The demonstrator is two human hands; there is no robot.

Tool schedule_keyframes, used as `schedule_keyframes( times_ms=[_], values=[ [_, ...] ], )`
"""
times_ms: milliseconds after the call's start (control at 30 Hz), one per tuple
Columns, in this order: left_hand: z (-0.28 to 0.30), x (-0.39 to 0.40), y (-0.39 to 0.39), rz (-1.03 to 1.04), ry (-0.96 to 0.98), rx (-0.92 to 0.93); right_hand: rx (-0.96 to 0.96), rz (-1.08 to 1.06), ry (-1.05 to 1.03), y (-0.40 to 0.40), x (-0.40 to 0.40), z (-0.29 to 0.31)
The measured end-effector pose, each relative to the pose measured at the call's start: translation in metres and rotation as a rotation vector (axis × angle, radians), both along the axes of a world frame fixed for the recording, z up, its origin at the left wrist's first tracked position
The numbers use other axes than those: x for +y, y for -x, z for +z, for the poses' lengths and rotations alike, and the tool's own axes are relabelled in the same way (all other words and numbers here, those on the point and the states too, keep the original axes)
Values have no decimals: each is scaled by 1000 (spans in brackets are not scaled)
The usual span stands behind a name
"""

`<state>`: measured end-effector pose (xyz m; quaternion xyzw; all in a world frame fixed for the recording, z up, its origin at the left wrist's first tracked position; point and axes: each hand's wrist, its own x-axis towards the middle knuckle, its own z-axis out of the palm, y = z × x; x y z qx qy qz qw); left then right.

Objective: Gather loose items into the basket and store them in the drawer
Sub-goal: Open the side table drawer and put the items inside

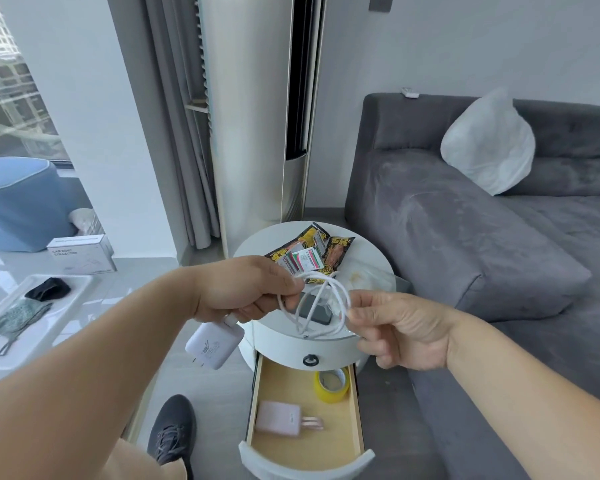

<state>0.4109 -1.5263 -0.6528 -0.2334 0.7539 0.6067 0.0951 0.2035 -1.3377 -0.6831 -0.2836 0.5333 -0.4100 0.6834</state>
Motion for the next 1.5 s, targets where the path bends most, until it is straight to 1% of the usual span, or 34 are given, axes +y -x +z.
schedule_keyframes(
  times_ms=[67, 100, 133, 200, 300, 367, 400, 433, 467, 500, 533, 567, 600, 633, 667, 700, 733, 767, 800, 833, 867, 900, 933, 1033, 1100, 1167, 1200, 1233, 1267, 1300, 1333, 1400, 1433, 1500],
  values=[
    [-5, 3, 2, 20, 142, -68, 101, -88, 6, -8, -5, 1],
    [-7, 6, 4, 5, 262, -120, 140, -156, 19, -10, -8, 0],
    [-9, 8, 5, -44, 424, -177, 203, -222, 33, -11, -10, -1],
    [-11, 13, 8, -203, 731, -246, 418, -287, 51, -10, -12, -3],
    [-8, 18, 9, -359, 900, -277, 965, -216, 205, 1, -11, -7],
    [-11, 20, 13, -400, 974, -340, 1427, -137, 291, 5, -11, -11],
    [-15, 21, 16, -394, 999, -376, 1587, -151, 318, 2, -10, -8],
    [-20, 21, 18, -377, 1003, -405, 1616, -182, 342, -1, -10, -6],
    [-25, 19, 19, -354, 986, -407, 1432, -235, 384, -7, -10, -2],
    [-28, 15, 18, -318, 932, -387, 1055, -295, 423, -14, -9, 4],
    [-29, 9, 15, -268, 813, -345, 654, -332, 429, -21, -8, 9],
    [-28, 3, 12, -211, 615, -278, 323, -361, 423, -23, -6, 12],
    [-26, -4, 9, -153, 357, -185, 93, -389, 395, -21, -4, 14],
    [-23, -11, 7, -85, 88, -75, -28, -389, 346, -13, -1, 13],
    [-20, -16, 6, 18, -145, 40, -31, -338, 285, -4, 3, 9],
    [-16, -20, 6, 136, -302, 140, 88, -230, 213, 5, 6, 5],
    [-16, -24, 8, 249, -356, 211, 357, -56, 139, 11, 10, -3],
    [-18, -26, 10, 322, -325, 245, 726, 166, 69, 12, 14, -11],
    [-22, -25, 11, 335, -227, 234, 1095, 362, -5, 11, 16, -20],
    [-26, -23, 11, 286, -101, 181, 1357, 447, -53, 8, 15, -26],
    [-30, -18, 10, 203, 35, 99, 1483, 397, -61, 4, 14, -31],
    [-33, -12, 10, 132, 162, 22, 1479, 262, -14, 2, 11, -33],
    [-35, -8, 12, 104, 262, -29, 1359, 87, 43, 1, 7, -33],
    [-34, -6, 17, 231, 389, -50, 889, -403, 177, 6, 0, -25],
    [-33, -8, 20, 264, 383, -44, 646, -496, 251, 8, 3, -17],
    [-35, -9, 23, 223, 362, 8, 517, -393, 239, 4, 7, -11],
    [-36, -8, 25, 203, 346, 50, 601, -278, 202, 5, 9, -12],
    [-35, -4, 26, 184, 334, 89, 795, -132, 169, 6, 10, -15],
    [-34, -2, 27, 153, 355, 121, 1063, 3, 132, 7, 11, -16],
    [-34, 0, 28, 102, 419, 135, 1298, 94, 99, 6, 11, -18],
    [-34, 2, 28, 35, 515, 125, 1477, 102, 70, 3, 11, -16],
    [-34, 7, 29, -97, 672, 82, 1622, -70, 167, -3, 11, -4],
    [-33, 9, 30, -144, 692, 69, 1627, -123, 297, -3, 9, -2],
    [-30, 15, 30, -201, 640, 73, 1554, -18, 416, -4, 8, -1]
  ],
)
